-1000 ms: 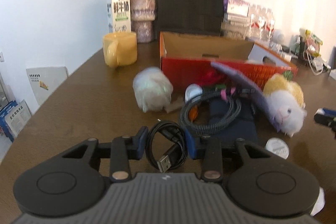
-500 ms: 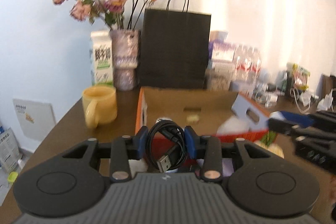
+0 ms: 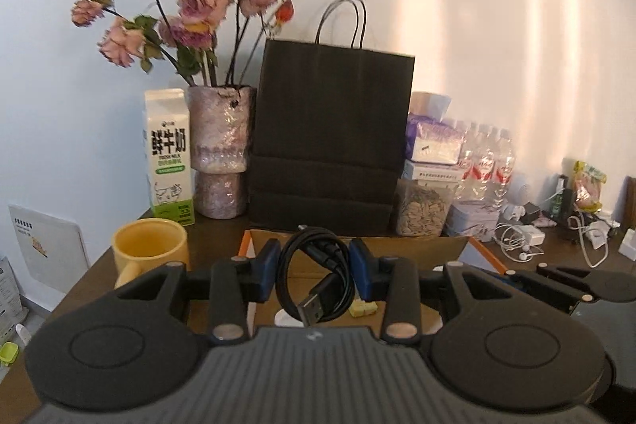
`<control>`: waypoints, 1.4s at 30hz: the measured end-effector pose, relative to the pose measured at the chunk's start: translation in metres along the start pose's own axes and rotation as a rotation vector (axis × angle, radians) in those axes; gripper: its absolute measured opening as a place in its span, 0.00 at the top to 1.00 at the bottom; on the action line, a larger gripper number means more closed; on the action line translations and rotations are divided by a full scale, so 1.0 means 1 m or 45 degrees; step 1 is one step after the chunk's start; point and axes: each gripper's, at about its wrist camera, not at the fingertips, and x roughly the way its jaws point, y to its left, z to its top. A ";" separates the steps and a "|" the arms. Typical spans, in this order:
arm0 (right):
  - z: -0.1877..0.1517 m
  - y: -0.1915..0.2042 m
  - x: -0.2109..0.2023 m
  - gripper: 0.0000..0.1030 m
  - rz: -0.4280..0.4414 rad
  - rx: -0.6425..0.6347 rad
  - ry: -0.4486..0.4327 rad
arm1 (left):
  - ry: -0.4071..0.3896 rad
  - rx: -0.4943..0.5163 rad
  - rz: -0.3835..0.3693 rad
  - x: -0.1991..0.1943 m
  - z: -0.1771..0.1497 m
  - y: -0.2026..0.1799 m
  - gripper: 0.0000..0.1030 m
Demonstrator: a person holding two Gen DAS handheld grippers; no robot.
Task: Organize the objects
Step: 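Carry the cable into the box with the left tool while the right tool carries the lid, then withdraw both tools from the box and move the right tool to the white cloth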
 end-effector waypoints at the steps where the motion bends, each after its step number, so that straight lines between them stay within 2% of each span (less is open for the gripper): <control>1: -0.001 -0.002 0.007 0.75 -0.001 0.012 0.016 | 0.010 0.003 0.004 0.008 -0.001 -0.001 0.62; 8: -0.020 -0.013 0.037 0.75 0.016 0.042 0.122 | 0.149 0.003 0.068 0.051 -0.020 0.011 0.62; 11: -0.025 -0.013 0.040 0.75 0.044 0.059 0.151 | 0.176 0.023 0.076 0.056 -0.025 0.011 0.62; 15: -0.027 -0.012 0.038 0.72 0.025 0.058 0.156 | 0.172 0.027 0.093 0.054 -0.028 0.009 0.59; 16: -0.028 -0.012 0.038 0.67 0.023 0.059 0.158 | 0.164 0.027 0.097 0.052 -0.028 0.009 0.46; 17: -0.028 -0.011 0.038 0.63 0.020 0.057 0.161 | 0.154 0.025 0.100 0.049 -0.027 0.008 0.25; 18: -0.027 -0.011 0.038 0.51 0.018 0.056 0.162 | 0.136 0.026 0.113 0.046 -0.026 0.007 0.14; 19: -0.028 -0.011 0.038 0.35 0.016 0.056 0.161 | 0.111 0.033 0.137 0.042 -0.025 0.006 0.01; 22: -0.027 -0.010 0.036 0.08 0.005 0.050 0.148 | 0.071 0.038 0.146 0.036 -0.023 0.005 0.00; 24: -0.026 -0.010 0.036 0.00 -0.001 0.052 0.146 | 0.076 0.017 0.142 0.035 -0.022 0.006 0.00; 36: -0.024 -0.011 0.033 0.00 -0.008 0.063 0.146 | 0.088 0.006 0.147 0.036 -0.021 0.006 0.00; 42: -0.018 -0.012 0.023 0.00 -0.019 0.061 0.112 | 0.056 0.007 0.117 0.025 -0.016 0.005 0.00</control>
